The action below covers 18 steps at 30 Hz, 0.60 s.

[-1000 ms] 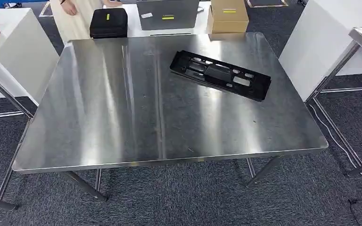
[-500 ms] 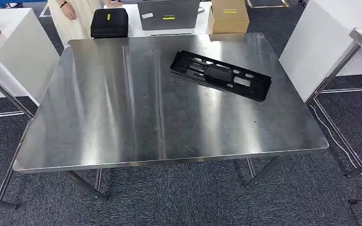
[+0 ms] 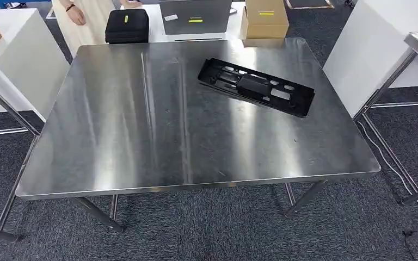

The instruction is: Take the parts from the cabinet and place them on the table.

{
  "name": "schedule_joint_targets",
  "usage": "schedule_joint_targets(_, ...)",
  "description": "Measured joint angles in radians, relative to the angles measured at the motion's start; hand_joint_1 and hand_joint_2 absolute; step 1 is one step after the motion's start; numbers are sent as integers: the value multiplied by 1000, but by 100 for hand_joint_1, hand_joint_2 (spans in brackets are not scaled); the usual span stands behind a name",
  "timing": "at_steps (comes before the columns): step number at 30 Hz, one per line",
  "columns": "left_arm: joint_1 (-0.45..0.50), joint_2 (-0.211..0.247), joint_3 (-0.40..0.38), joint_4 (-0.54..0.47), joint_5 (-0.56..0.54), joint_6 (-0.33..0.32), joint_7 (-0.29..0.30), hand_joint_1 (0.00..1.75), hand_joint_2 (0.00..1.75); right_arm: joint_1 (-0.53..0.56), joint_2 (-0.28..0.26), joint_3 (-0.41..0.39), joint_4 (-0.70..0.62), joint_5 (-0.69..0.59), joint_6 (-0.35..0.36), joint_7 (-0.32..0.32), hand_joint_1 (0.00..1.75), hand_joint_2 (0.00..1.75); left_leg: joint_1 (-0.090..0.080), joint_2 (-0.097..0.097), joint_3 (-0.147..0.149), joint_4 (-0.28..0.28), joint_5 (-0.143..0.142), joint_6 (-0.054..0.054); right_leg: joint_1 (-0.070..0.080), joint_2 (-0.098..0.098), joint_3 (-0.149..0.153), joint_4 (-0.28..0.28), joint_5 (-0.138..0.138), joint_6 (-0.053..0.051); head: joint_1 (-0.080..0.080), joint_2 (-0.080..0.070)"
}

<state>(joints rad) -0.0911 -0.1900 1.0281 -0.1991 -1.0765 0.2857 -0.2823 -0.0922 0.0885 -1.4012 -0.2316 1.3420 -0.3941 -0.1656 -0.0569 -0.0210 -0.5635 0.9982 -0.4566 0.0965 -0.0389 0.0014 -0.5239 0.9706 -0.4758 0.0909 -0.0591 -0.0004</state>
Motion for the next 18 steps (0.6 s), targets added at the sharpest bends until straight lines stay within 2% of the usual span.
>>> schedule_joint_targets(1,0,2,-2,0,0,0,0,0,0,0,0,0,1,0,0,1,0,0,10,1,3,-11,7,7,5,0,-2,8,-5,2,0,0)
schedule_joint_targets(2,1,3,-4,0,0,-1,0,0,0,0,1,0,1,0,0,2,0,0,13,3,3,-12,9,10,2,-2,-11,37,-24,-3,1,0)
schedule_joint_targets(4,1,7,-8,0,0,-2,-1,0,0,0,4,0,4,0,0,2,0,0,16,9,-1,-12,12,13,7,-1,-77,180,-103,-23,13,0)
schedule_joint_targets(5,2,7,-8,0,0,-2,-1,0,0,1,4,0,4,-2,0,3,0,0,16,12,-4,-11,12,14,8,-1,-116,261,-138,-29,13,0)
schedule_joint_targets(6,3,7,-9,0,-1,-2,0,0,0,1,4,0,5,-4,0,9,0,0,16,14,-6,-11,14,14,11,-1,-141,322,-159,-29,15,0)
schedule_joint_targets(7,4,8,-10,0,-3,-3,0,0,0,3,4,0,6,-6,0,12,0,0,15,14,-8,-10,15,12,14,-1,-145,337,-158,-23,14,0)
schedule_joint_targets(8,4,8,-10,0,-3,-4,0,0,0,4,4,0,6,-8,0,16,0,0,14,14,-9,-10,17,10,17,-1,-120,298,-140,-17,15,0)
schedule_joint_targets(9,4,9,-10,0,-3,-8,0,0,0,6,4,0,6,-8,0,20,0,0,14,14,-9,-10,18,8,19,-1,-77,221,-110,-11,15,0)
schedule_joint_targets(10,4,10,-10,0,-3,-11,0,0,0,6,4,0,6,-7,0,20,0,0,14,14,-8,-9,19,5,20,-2,-21,120,-76,-7,16,0)
schedule_joint_targets(11,4,10,-10,0,-2,-13,0,0,0,5,4,0,6,-5,0,20,0,0,15,14,-8,-8,21,2,21,-2,26,35,-52,-9,18,0)
schedule_joint_targets(12,4,11,-10,0,0,-15,1,0,0,5,4,1,6,-3,0,20,0,0,7,15,-10,-2,19,-4,30,-1,26,9,-37,-24,18,0)
schedule_joint_targets(13,4,11,-10,0,0,-16,1,0,0,5,5,1,7,-1,0,20,0,0,8,15,-10,-2,21,-10,29,-1,25,10,-29,-36,16,0)
schedule_joint_targets(15,4,13,-10,0,1,-18,1,0,0,7,6,1,8,0,0,21,0,0,12,15,-11,-4,26,-20,34,-1,23,10,-25,-46,17,0)
schedule_joint_targets(16,5,17,-10,0,1,-18,1,0,0,7,11,1,11,0,0,21,0,0,9,15,-15,0,27,-24,12,-2,23,2,-16,-59,18,0)
schedule_joint_targets(17,5,19,-10,0,1,-18,0,0,0,3,13,2,13,0,0,21,0,0,16,12,-24,16,4,-37,10,-4,28,2,-10,-66,21,0)
schedule_joint_targets(18,6,19,-10,0,3,-18,1,0,0,3,12,2,13,3,0,21,0,0,24,14,-39,57,-41,-52,9,-4,21,3,-7,-73,14,0)
